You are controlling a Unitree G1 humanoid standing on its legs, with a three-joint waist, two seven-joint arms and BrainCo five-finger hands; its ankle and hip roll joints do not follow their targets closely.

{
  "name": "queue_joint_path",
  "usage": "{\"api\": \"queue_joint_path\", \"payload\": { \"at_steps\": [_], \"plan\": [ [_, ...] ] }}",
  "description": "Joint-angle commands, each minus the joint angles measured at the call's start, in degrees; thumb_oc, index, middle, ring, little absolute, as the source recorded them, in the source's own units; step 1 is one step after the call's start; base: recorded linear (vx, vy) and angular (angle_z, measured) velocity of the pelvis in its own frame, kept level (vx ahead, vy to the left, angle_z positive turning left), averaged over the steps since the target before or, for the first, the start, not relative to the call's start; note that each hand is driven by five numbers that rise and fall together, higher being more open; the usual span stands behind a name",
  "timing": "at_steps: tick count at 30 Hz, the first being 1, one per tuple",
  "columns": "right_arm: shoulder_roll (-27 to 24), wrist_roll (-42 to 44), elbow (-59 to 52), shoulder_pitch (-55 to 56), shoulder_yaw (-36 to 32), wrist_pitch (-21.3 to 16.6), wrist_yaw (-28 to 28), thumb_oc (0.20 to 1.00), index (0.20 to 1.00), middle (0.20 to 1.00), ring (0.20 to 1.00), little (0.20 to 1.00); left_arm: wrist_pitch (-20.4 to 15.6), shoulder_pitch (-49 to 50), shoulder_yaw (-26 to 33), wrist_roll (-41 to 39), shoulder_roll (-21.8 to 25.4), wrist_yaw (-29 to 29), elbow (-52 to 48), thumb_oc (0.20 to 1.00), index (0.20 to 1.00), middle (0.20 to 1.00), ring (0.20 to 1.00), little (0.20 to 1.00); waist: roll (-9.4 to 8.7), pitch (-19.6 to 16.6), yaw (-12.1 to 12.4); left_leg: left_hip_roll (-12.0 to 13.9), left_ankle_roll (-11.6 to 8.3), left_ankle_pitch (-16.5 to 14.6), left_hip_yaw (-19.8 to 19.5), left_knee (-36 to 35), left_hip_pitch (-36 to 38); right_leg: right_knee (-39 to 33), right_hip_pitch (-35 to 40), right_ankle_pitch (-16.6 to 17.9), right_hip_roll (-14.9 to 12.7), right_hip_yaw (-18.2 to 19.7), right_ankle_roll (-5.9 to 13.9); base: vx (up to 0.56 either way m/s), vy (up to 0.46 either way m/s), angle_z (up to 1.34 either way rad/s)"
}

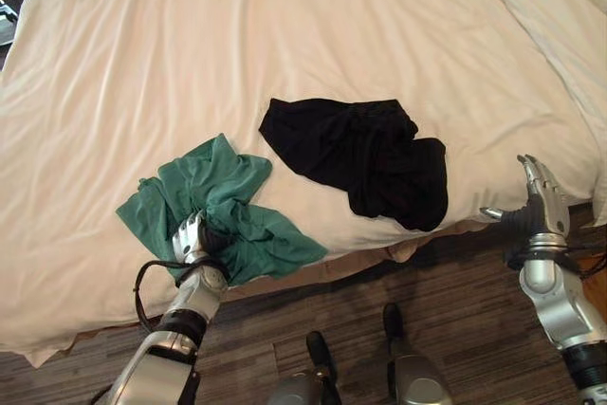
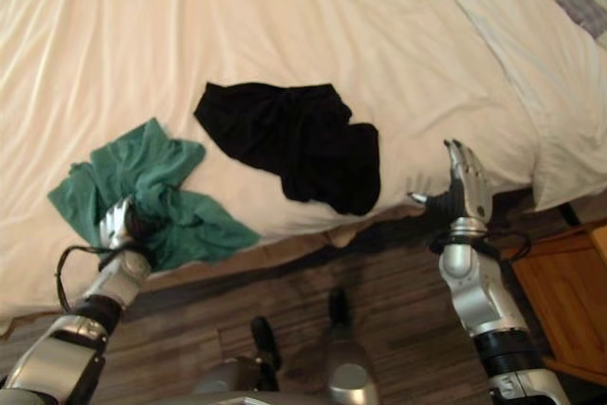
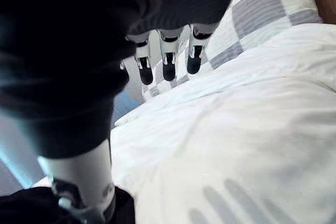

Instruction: Tidy up the quilt and then pick up the clothes from the bed and put them into the laundry hamper.

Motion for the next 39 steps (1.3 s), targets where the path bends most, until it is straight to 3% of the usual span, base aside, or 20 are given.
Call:
{"api": "queue_joint_path", "payload": {
  "at_steps": [1, 10, 11, 12, 15, 21, 22, 23, 26, 31, 33, 34, 35, 37, 39],
  "plan": [
    [-3.1, -0.2, -1.9, -10.0, 0.9, -1.8, -0.1, 1.000, 1.000, 1.000, 1.000, 1.000, -1.1, 3.0, -2.8, -4.1, -3.3, -3.6, 3.9, 0.200, 0.200, 0.200, 0.200, 0.200, -3.61, 0.6, 2.7, 1.3, -3.57, -4.3, -2.5, -0.3, 0.3, 6.5, -0.6, -9.5, -3.7, -2.4, 4.71, -0.01, -0.061, 0.10],
    [-1.5, -0.7, 7.8, -24.8, 14.5, -1.5, 3.9, 1.000, 1.000, 1.000, 1.000, 1.000, -5.6, 16.9, -2.8, -12.2, -6.0, -3.4, -2.0, 0.200, 0.200, 0.200, 0.200, 0.200, -2.28, 0.2, 7.2, 1.5, -3.99, -3.3, -5.1, -0.3, -0.4, 6.4, 0.3, -10.0, -3.6, -4.8, 3.83, 0.01, -0.063, 0.24],
    [-0.2, -0.4, 14.2, -29.4, 18.5, -1.4, 4.7, 1.000, 1.000, 1.000, 1.000, 1.000, -7.3, 19.2, -3.6, -15.2, -6.0, -4.1, -4.9, 0.200, 0.200, 0.200, 0.200, 0.200, -1.57, 0.5, 8.7, 1.3, -4.20, -3.1, -6.3, -0.3, -0.7, 6.4, 0.7, -10.3, -3.7, -5.8, 3.88, -0.02, -0.066, 0.15],
    [-0.1, -0.3, 14.4, -29.6, 18.7, -1.5, 4.6, 1.000, 1.000, 1.000, 1.000, 1.000, -7.3, 19.2, -3.5, -15.2, -6.1, -4.2, -5.0, 0.200, 0.200, 0.200, 0.200, 0.200, -1.57, 0.4, 8.6, 1.3, -4.20, -2.9, -6.3, -0.3, -1.0, 6.3, 0.5, -10.1, -3.7, -5.8, 3.83, -0.04, -0.090, 0.36],
    [0.5, 0.7, 29.7, -35.0, 22.4, -0.4, 5.6, 1.000, 1.000, 1.000, 1.000, 1.000, -10.2, 22.6, -5.0, -18.1, -5.5, -6.1, -10.8, 0.200, 0.200, 0.200, 0.200, 0.200, 0.36, 0.5, 11.5, 0.8, -4.65, -1.9, -8.6, -0.3, -2.5, 5.5, 1.0, -10.1, -4.1, -8.3, 3.89, -0.01, -0.057, 0.61],
    [1.9, 2.7, 50.7, -39.7, 25.2, 0.5, 7.4, 1.000, 1.000, 1.000, 1.000, 1.000, -11.7, 22.8, -7.2, -20.2, -5.1, -7.9, -13.4, 0.200, 0.200, 0.200, 0.200, 0.200, 2.77, 0.6, 13.5, 0.3, -5.61, -0.5, -11.2, -0.3, -4.8, 5.3, 0.9, -10.3, -4.5, -11.4, 3.69, -0.03, -0.029, 0.44],
    [2.2, 2.1, 55.3, -40.7, 26.1, 0.8, 8.7, 0.410, 0.410, 0.410, 0.410, 0.410, -11.8, 22.3, -7.8, -20.1, -4.9, -8.3, -13.2, 0.200, 0.200, 0.200, 0.200, 0.200, 3.27, 0.7, 13.7, 0.2, -5.84, -0.3, -11.7, -0.3, -5.2, 5.3, 0.9, -10.4, -4.6, -12.2, 3.67, -0.03, -0.029, 0.37],
    [2.5, 1.8, 59.6, -40.8, 26.5, 1.6, 10.2, 0.200, 0.200, 0.200, 0.200, 0.200, -11.9, 21.9, -8.8, -19.6, -4.8, -8.9, -13.1, 0.200, 0.200, 0.200, 0.200, 0.200, 3.72, 0.6, 14.0, 0.2, -6.03, -0.1, -12.2, -0.3, -5.5, 5.2, 1.1, -10.5, -4.7, -12.9, 3.64, -0.02, -0.025, 0.38],
    [1.5, 3.0, 66.2, -40.2, 23.9, 2.7, 11.6, 0.200, 0.200, 0.200, 0.200, 0.200, -12.0, 21.7, -10.2, -19.8, -4.9, -10.1, -13.6, 0.200, 0.200, 0.200, 0.200, 0.200, 4.32, 0.4, 14.3, 0.0, -6.24, 0.2, -12.8, -0.3, -5.7, 5.0, 1.7, -10.5, -4.9, -14.0, 3.71, 0.00, -0.003, 0.30],
    [1.5, 9.4, 62.4, -30.3, 16.2, 2.2, 11.9, 0.200, 0.200, 0.200, 0.200, 0.200, -11.0, 21.5, -9.0, -18.8, -5.1, -11.3, -13.7, 0.200, 0.200, 0.200, 0.200, 0.200, 3.55, 0.7, 12.7, 0.0, -6.09, -0.4, -12.2, -0.3, -4.9, 4.4, 2.7, -10.6, -4.7, -13.4, 3.87, 0.00, 0.037, 0.14],
    [2.5, 13.0, 57.6, -22.5, 12.2, 1.1, 12.2, 0.200, 0.200, 0.200, 0.200, 0.200, -10.2, 21.1, -7.3, -17.3, -4.6, -11.6, -11.8, 0.200, 0.200, 0.200, 0.200, 0.200, 2.39, 0.7, 11.1, 0.2, -5.81, -1.0, -11.2, -0.3, -4.3, 3.9, 2.9, -10.4, -4.6, -12.5, 4.00, 0.01, 0.055, -0.02],
    [3.4, 17.4, 47.3, -13.2, 7.3, -0.1, 12.8, 0.200, 0.200, 0.200, 0.200, 0.200, -9.5, 21.2, -5.5, -16.2, -4.0, -12.1, -10.5, 0.200, 0.200, 0.200, 0.200, 0.200, 0.95, 0.5, 9.2, 0.5, -5.49, -1.8, -10.1, -0.3, -3.5, 3.5, 3.1, -10.1, -4.4, -11.3, 4.14, 0.01, 0.045, -0.05],
    [3.4, 17.4, 47.1, -13.0, 7.2, -0.1, 12.8, 0.200, 0.200, 0.200, 0.200, 0.200, -9.5, 21.2, -5.6, -16.2, -4.0, -12.1, -10.5, 0.200, 0.200, 0.200, 0.200, 0.200, 0.93, 0.3, 9.3, 0.5, -5.47, -1.7, -10.1, -0.3, -3.7, 3.4, 2.9, -10.0, -4.3, -11.2, 4.12, 0.03, 0.059, -0.30],
    [7.6, 23.9, 32.8, 1.7, 0.5, -2.5, 14.9, 0.200, 0.200, 0.200, 0.200, 0.200, -8.8, 22.7, -3.1, -15.4, -3.8, -13.3, -9.6, 0.200, 0.200, 0.200, 0.200, 0.200, -1.40, -0.3, 6.4, 0.9, -4.97, -2.9, -8.0, -0.3, -2.1, 3.2, 3.2, -9.7, -4.0, -9.3, 4.43, 0.04, 0.039, -0.49],
    [9.2, 24.5, 29.3, 6.3, -0.1, -3.2, 16.5, 0.200, 0.200, 0.200, 0.200, 0.200, -8.7, 23.6, -2.3, -15.5, -3.9, -13.9, -9.3, 0.200, 0.200, 0.200, 0.200, 0.200, -1.97, -0.7, 5.6, 1.1, -4.90, -3.2, -7.5, -0.3, -1.5, 3.3, 3.3, -9.6, -3.8, -8.7, 4.45, 0.05, 0.020, -0.55]
  ]
}}
